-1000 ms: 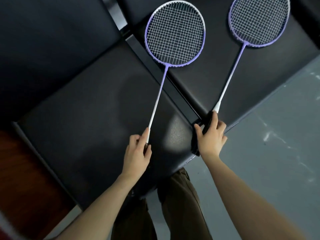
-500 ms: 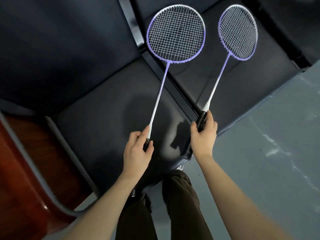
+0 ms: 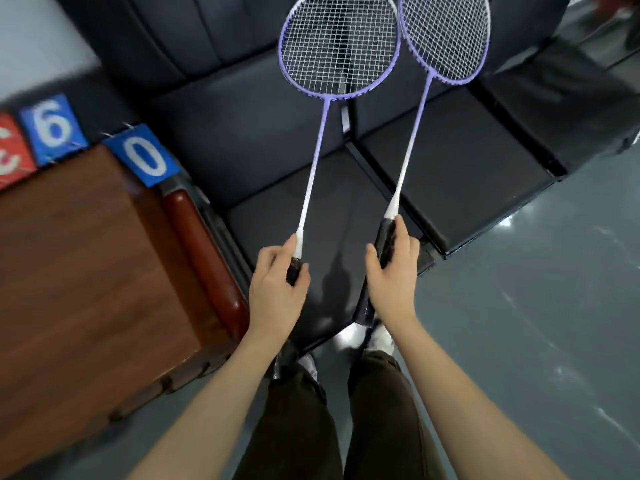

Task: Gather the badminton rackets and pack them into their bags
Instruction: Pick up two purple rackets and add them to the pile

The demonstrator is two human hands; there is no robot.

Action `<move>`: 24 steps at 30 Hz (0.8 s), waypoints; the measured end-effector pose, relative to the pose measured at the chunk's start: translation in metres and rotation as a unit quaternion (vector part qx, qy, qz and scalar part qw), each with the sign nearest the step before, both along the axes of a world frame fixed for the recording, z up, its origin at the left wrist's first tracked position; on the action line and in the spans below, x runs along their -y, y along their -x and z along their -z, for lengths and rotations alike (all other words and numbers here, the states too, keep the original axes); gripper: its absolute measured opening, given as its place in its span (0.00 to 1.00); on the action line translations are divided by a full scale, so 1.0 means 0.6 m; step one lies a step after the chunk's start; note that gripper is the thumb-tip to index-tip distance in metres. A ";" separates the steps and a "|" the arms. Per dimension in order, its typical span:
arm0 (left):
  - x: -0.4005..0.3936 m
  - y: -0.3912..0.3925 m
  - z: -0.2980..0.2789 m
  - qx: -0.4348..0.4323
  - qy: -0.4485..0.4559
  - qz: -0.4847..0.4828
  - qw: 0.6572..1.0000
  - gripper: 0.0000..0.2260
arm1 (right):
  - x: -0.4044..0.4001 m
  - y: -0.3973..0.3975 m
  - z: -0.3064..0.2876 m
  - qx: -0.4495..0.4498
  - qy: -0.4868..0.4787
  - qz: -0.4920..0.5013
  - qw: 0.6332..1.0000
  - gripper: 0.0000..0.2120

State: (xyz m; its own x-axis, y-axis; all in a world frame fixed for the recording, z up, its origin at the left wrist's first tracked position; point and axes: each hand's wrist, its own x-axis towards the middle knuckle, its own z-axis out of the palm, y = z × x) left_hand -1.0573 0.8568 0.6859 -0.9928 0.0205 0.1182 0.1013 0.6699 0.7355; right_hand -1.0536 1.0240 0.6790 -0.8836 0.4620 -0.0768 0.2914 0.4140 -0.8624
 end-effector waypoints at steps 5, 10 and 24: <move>0.062 -0.070 -0.066 -0.059 -0.013 -0.035 0.998 0.22 | 0.071 -0.065 -0.074 -0.042 -0.017 -0.058 0.997 0.30; 0.128 -0.168 -0.108 -0.084 -0.021 -0.094 0.992 0.21 | 0.124 -0.140 -0.116 -0.082 -0.030 -0.124 0.988 0.30; 0.302 -0.523 -0.204 -0.073 -0.008 -0.305 0.949 0.21 | 0.299 -0.395 -0.187 -0.120 -0.032 -0.361 0.924 0.29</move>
